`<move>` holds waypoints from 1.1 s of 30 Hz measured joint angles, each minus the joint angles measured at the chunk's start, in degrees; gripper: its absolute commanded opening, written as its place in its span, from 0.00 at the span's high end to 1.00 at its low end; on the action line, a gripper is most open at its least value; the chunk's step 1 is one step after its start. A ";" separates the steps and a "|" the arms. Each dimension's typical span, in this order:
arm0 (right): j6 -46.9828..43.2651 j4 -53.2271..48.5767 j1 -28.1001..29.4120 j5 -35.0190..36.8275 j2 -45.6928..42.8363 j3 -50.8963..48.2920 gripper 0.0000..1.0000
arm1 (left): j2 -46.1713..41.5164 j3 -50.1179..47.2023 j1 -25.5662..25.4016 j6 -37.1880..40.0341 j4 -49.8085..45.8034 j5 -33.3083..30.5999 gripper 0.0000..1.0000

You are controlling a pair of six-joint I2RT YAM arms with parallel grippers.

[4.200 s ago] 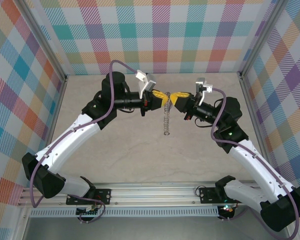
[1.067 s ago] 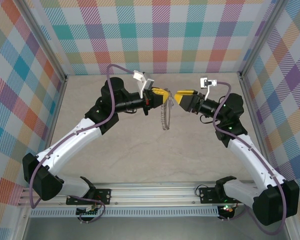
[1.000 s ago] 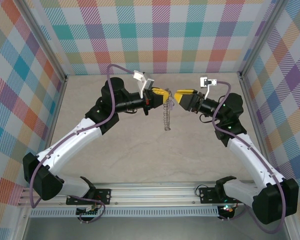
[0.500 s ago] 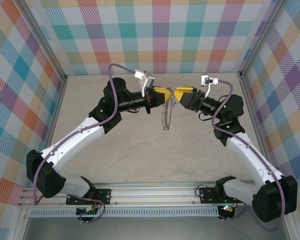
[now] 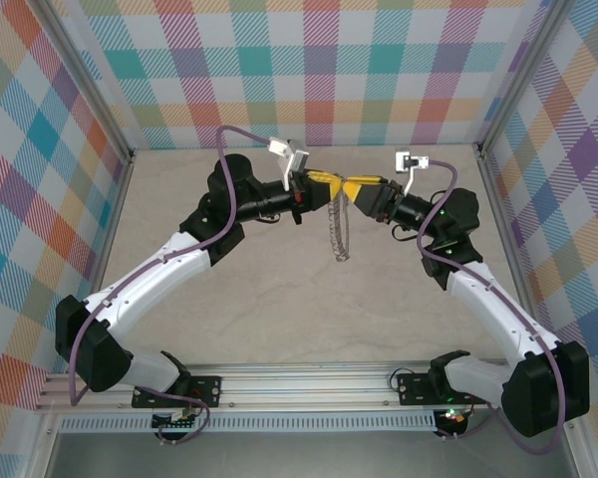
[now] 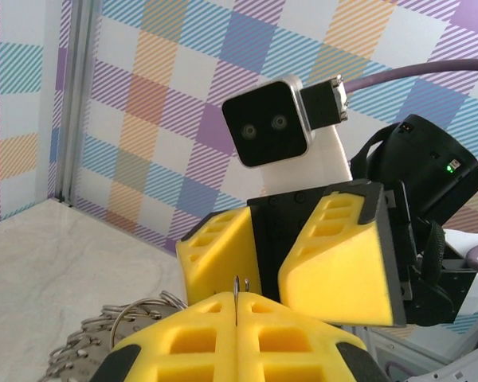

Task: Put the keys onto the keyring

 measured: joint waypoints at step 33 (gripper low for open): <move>0.26 0.33 0.74 0.66 -0.44 -1.09 1.00 | 0.70 -0.11 0.02 -0.98 0.33 -0.87 1.00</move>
